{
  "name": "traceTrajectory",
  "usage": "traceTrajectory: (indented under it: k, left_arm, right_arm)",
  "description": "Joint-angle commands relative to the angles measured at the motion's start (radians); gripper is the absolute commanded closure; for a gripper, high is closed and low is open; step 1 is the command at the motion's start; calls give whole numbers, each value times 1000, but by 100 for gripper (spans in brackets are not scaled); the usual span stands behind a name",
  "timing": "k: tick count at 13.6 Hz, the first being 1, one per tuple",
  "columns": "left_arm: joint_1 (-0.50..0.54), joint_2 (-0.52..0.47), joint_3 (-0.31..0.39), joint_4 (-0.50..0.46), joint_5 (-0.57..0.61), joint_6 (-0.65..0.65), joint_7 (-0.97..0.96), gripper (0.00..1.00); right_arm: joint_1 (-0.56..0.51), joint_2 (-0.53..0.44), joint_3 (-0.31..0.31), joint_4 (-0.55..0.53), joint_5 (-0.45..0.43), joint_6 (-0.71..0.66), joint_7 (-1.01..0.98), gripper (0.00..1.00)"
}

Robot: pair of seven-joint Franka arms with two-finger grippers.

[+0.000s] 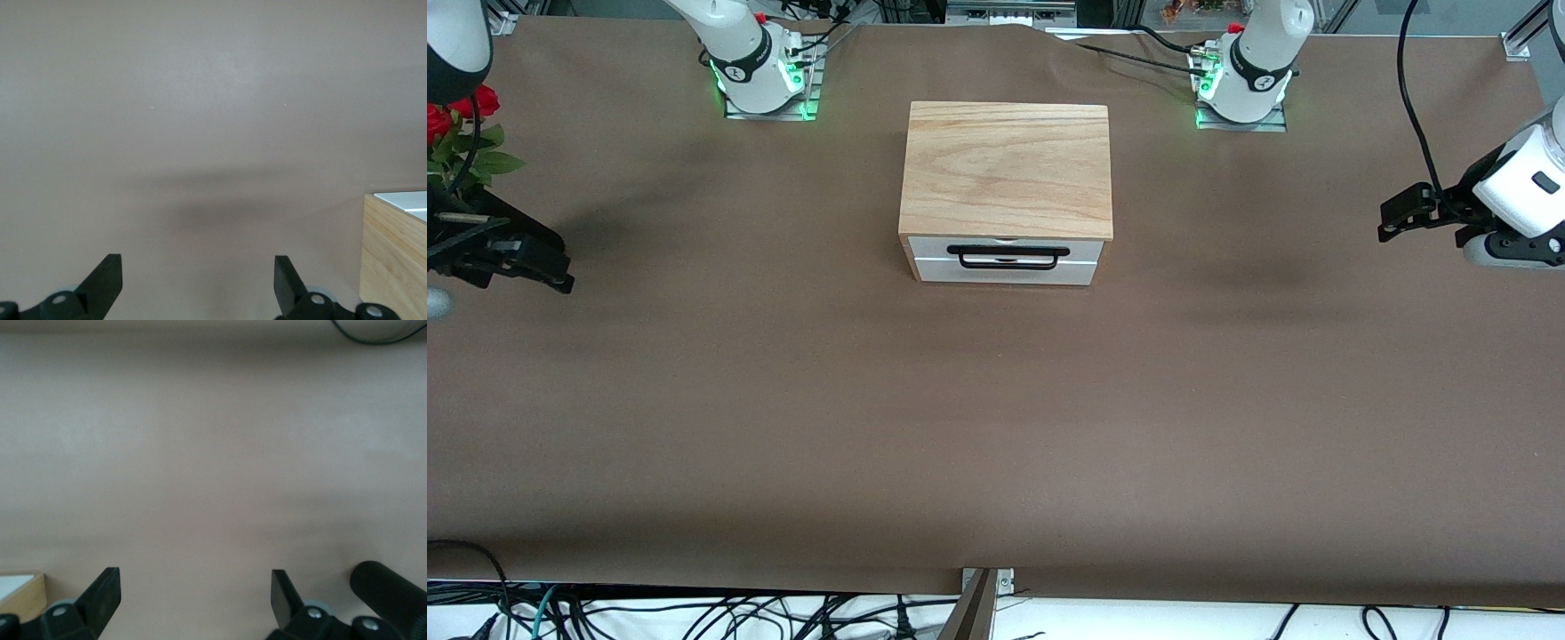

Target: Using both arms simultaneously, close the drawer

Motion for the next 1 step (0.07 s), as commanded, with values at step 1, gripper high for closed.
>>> traceTrajectory:
  k: [1]
  left_arm:
    - [6,-40,-13,-37,11,-1,-21,0]
  right_arm:
    - [-2,-12,20,-18,-7,-44,0,0]
